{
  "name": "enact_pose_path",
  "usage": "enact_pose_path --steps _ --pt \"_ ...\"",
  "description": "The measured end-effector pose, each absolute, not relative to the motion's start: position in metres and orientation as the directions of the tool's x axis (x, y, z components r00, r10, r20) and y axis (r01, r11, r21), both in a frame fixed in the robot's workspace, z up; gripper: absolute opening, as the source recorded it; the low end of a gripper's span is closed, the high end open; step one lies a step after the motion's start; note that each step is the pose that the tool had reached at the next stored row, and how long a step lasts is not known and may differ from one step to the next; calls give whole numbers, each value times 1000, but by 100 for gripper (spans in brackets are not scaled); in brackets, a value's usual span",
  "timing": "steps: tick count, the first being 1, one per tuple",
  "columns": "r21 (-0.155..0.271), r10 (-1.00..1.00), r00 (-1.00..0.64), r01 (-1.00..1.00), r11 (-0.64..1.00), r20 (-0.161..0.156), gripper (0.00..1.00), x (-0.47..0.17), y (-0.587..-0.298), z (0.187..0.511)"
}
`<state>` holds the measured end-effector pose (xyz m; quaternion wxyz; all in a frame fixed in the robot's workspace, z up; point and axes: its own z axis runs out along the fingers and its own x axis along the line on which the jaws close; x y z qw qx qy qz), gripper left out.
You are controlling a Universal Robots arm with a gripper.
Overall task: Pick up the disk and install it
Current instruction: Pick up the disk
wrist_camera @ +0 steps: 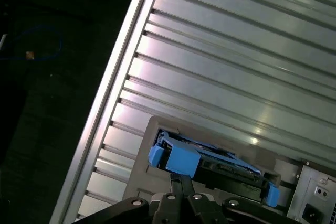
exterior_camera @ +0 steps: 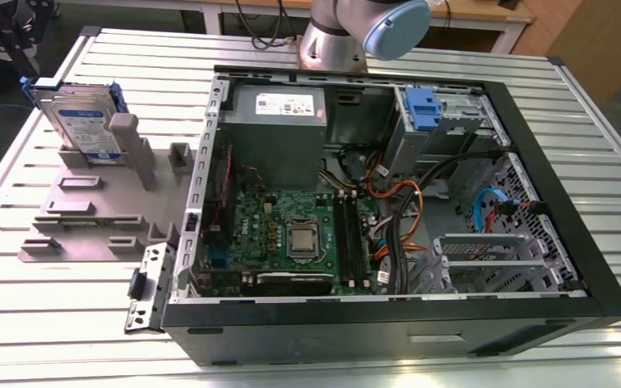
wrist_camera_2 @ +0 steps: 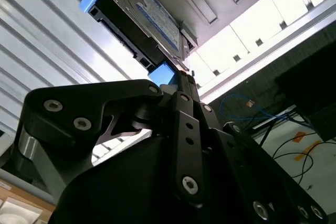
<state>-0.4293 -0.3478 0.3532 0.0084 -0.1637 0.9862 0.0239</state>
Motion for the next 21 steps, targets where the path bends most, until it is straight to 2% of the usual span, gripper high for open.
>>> enact_pose_path --steps 21 --pt "44 -445 -895 -446 894 -24 11 -429 -348 353"
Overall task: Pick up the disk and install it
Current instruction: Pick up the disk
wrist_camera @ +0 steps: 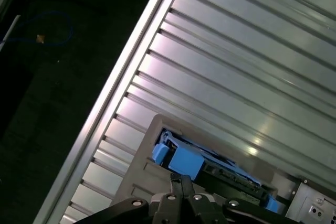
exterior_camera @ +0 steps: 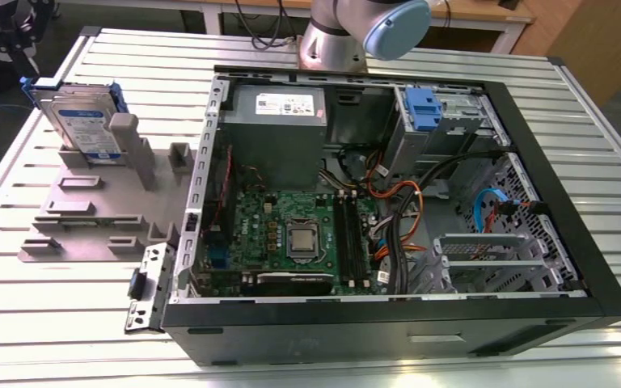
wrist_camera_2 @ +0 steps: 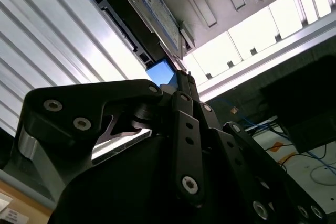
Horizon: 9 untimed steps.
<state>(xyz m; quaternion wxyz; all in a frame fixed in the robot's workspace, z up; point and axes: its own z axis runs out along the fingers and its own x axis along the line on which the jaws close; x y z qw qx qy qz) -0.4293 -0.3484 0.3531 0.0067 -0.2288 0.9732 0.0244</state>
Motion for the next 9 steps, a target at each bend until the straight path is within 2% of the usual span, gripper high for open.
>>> enact_pose_path --steps 9 --pt "44 -536 -844 -537 843 -24 11 -429 -348 353"
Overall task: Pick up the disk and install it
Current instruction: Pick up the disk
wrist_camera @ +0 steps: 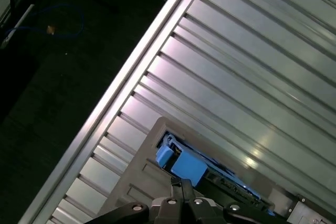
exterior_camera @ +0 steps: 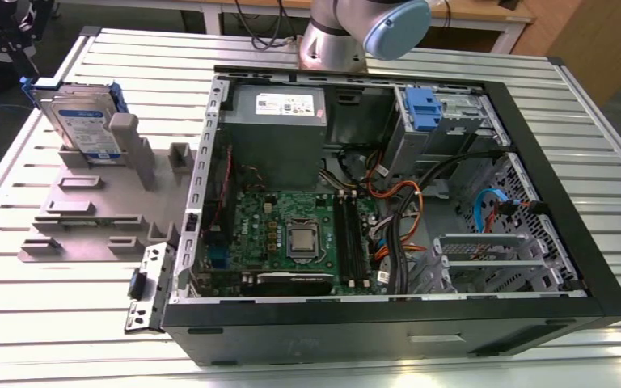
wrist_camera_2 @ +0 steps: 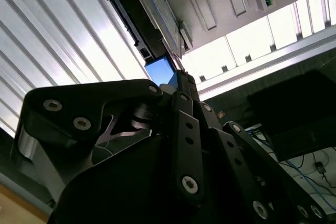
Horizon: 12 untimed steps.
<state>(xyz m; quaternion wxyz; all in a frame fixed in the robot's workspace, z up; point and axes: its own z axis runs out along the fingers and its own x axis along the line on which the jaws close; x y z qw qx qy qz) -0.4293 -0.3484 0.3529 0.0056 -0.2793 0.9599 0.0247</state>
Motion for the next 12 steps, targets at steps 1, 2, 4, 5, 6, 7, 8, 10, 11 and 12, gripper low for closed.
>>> enact_pose_path --steps 1,2,4,5,6,7,8,10,11,12 --pt "44 -537 -843 -538 842 -24 11 -429 -348 353" --pt "44 -537 -843 -538 842 -24 11 -429 -349 353" --pt "44 -538 -843 -538 842 -24 11 -429 -349 353" --pt "44 -539 -842 -540 841 -25 11 -429 -349 353" --pt "44 -546 -838 -546 837 -24 11 -429 -349 353" --pt "44 -556 -831 -556 830 -24 11 -429 -349 353" --pt "44 -566 -824 -567 823 -24 11 -429 -349 353" --pt "44 -587 -809 -588 808 -25 11 -429 -349 353" --pt "44 -600 -800 -600 799 -25 11 -429 -349 353" --pt "44 -614 -789 -614 788 -25 11 -429 -349 352"
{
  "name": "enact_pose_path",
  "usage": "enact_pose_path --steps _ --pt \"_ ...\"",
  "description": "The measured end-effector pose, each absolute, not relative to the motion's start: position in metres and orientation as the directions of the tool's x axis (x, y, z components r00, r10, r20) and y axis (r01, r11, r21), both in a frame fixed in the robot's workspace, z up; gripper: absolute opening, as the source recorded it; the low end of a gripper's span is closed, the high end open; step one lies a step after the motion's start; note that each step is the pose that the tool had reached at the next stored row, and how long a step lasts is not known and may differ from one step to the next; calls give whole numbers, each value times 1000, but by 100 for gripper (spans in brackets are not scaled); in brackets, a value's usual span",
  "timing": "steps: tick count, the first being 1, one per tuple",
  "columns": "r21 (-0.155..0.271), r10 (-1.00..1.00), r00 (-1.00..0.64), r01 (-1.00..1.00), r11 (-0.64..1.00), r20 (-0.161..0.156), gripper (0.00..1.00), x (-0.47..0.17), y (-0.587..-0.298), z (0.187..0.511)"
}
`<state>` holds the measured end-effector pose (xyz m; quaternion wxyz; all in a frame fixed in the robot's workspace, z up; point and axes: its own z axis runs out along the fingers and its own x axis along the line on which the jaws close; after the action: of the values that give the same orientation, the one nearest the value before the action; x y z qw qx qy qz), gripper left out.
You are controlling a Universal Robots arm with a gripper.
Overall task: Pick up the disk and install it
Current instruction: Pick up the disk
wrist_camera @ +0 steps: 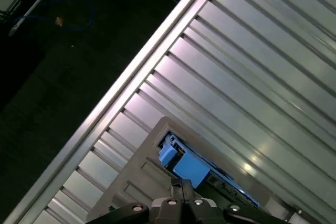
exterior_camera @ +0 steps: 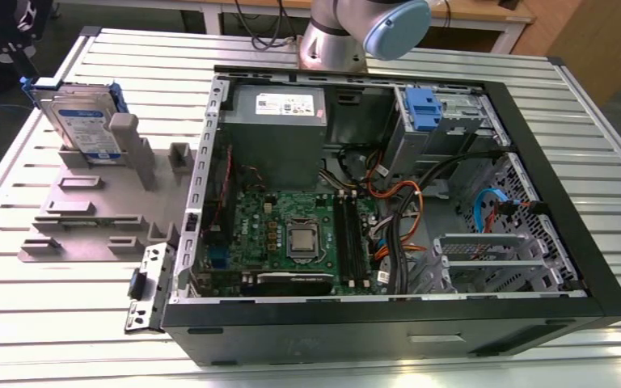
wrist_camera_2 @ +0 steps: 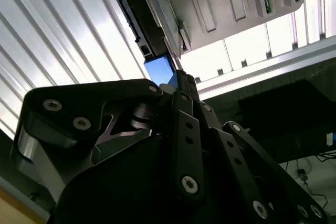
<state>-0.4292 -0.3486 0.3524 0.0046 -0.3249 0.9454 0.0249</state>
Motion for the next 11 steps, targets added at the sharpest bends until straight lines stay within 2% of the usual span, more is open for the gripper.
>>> enact_pose_path --steps 11 --pt "44 -731 -682 -731 680 -25 11 -429 -349 351"
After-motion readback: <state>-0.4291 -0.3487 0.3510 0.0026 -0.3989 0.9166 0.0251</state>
